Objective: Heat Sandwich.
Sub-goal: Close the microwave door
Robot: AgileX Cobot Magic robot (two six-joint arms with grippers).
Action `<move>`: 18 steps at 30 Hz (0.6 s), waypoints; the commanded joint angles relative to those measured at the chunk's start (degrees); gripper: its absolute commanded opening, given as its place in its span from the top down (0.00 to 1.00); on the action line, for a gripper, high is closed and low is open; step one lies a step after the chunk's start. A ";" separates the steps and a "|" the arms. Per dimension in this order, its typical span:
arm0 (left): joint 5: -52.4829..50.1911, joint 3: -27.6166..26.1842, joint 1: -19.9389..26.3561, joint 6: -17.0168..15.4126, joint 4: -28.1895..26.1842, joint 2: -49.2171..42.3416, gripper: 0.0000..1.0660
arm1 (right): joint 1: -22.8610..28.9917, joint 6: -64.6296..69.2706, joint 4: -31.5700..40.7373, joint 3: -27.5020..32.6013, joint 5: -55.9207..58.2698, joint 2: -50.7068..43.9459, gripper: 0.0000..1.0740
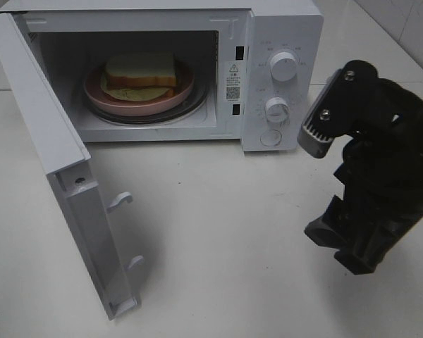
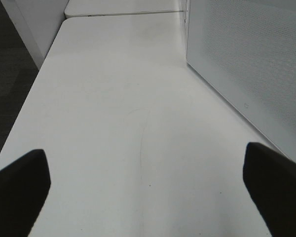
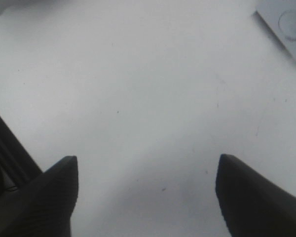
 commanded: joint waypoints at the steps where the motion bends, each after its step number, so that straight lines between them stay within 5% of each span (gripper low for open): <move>1: -0.34 0.11 0.06 -0.40 0.00 -1.43 0.06 | 0.06 6.30 0.11 0.29 5.33 -3.04 0.29; 18: -0.34 0.11 0.06 -0.40 0.00 -1.43 0.06 | 0.06 11.06 3.32 0.29 25.04 -18.33 0.29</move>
